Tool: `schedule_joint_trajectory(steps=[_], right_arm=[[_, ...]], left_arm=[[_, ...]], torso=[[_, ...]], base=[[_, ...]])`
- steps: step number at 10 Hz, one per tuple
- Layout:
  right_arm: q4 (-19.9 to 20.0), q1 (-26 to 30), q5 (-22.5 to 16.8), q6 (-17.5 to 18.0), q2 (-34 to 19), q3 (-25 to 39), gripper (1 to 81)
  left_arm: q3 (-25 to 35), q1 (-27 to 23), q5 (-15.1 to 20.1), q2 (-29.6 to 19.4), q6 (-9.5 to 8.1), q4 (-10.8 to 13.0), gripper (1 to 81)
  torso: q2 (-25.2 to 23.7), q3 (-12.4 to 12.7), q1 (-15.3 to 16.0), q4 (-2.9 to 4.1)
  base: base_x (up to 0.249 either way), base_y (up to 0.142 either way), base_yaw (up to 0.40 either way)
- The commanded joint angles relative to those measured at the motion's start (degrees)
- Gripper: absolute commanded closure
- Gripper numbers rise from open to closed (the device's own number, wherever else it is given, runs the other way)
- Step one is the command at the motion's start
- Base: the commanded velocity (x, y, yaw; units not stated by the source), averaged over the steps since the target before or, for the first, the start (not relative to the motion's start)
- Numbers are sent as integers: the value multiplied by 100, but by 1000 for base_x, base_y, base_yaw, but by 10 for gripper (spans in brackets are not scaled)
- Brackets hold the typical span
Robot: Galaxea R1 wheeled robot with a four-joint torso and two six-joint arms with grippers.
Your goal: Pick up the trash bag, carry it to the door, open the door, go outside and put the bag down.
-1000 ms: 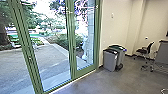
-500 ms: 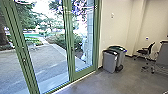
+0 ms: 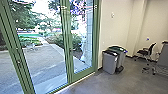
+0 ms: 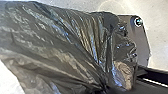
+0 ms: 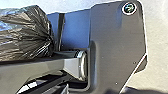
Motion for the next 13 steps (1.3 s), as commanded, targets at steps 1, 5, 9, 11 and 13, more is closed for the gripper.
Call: schedule_joint_trajectory(steps=[1, 5, 9, 11, 13], right_arm=[[-17, 307, -377, -13, 12, -8, 10], [-17, 307, -377, -13, 12, -8, 10], [-17, 307, -377, -13, 12, -8, 10], [-17, 307, -377, -13, 12, -8, 10], [-17, 307, -377, -13, 21, -8, 10]], left_arm=[[6, -389, 369, 23, 1, 22, 811], [6, -389, 369, 15, 10, 13, 811], [6, -389, 369, 15, 10, 13, 811], [6, -389, 369, 15, 10, 13, 811], [6, -389, 369, 23, 10, 13, 811]], torso=[[0, 0, 0, 0], [-2, 0, -2, 0], [0, 0, -2, 0], [-2, 0, -5, 0], [0, 0, 0, 0]], base=[[146, 0, 0], [146, 0, 0], [146, -17, 0], [147, -86, 0], [150, -92, 0]])
